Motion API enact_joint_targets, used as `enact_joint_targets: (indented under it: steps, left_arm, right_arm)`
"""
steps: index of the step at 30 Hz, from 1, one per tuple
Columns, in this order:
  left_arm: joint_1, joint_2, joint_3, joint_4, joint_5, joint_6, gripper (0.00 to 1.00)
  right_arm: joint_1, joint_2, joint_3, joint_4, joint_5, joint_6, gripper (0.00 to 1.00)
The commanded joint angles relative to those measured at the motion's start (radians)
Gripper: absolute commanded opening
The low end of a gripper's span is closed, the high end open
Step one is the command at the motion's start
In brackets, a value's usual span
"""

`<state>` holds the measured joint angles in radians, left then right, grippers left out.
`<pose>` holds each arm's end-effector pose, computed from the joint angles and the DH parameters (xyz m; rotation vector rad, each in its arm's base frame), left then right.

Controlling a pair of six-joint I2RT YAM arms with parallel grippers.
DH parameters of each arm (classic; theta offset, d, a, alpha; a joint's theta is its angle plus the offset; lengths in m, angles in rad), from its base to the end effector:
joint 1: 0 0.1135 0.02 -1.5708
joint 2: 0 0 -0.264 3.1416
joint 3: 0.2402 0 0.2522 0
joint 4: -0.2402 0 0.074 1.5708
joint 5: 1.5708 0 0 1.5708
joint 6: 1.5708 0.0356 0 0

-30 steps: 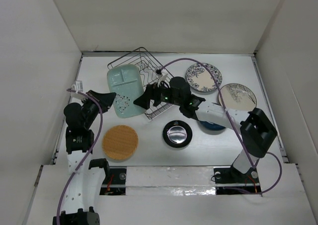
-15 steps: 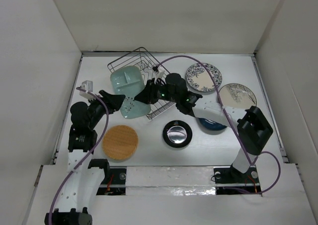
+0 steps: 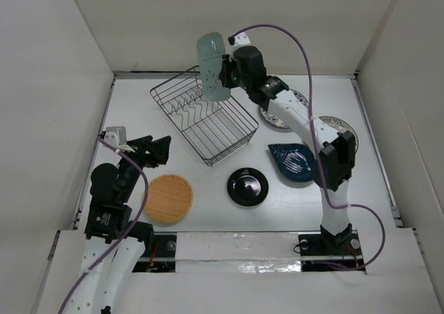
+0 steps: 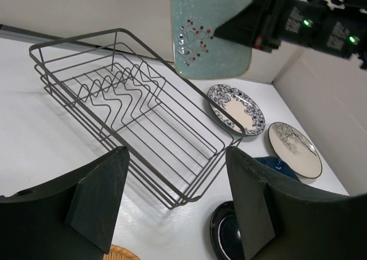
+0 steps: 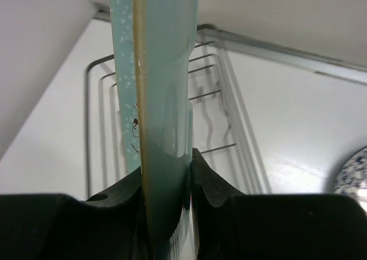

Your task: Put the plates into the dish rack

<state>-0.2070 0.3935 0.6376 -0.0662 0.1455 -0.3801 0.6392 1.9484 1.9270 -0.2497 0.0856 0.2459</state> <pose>0.1035 -0.0270 0.3515 0.0006 1.4202 -0.5883 0.3782 0.2773 0.3843 -0.3064 1.8500 0.5374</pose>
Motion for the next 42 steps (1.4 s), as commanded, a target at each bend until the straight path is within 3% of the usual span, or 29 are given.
enact_joint_targets:
  steps: [1,4,7,21,42]
  left_arm:
    - [-0.005,0.010,0.017,0.011,0.014,0.037,0.65]
    - [-0.005,0.007,0.019,0.009,0.011,0.038,0.64]
    - [-0.005,0.005,0.017,0.008,0.012,0.038,0.64]
    - [-0.014,0.022,0.020,0.008,0.023,0.041,0.62]
    - [-0.014,0.034,0.019,0.008,0.026,0.038,0.61]
  right_arm:
    - [0.001,0.134,0.316,-0.147,0.129,-0.143,0.00]
    - [-0.009,0.288,0.566,-0.281,0.172,-0.203,0.00]
    - [-0.018,0.375,0.676,-0.353,0.207,-0.234,0.00]
    - [-0.027,0.419,0.584,-0.264,0.238,-0.283,0.00]
    - [0.022,0.540,0.618,-0.207,0.302,-0.270,0.00]
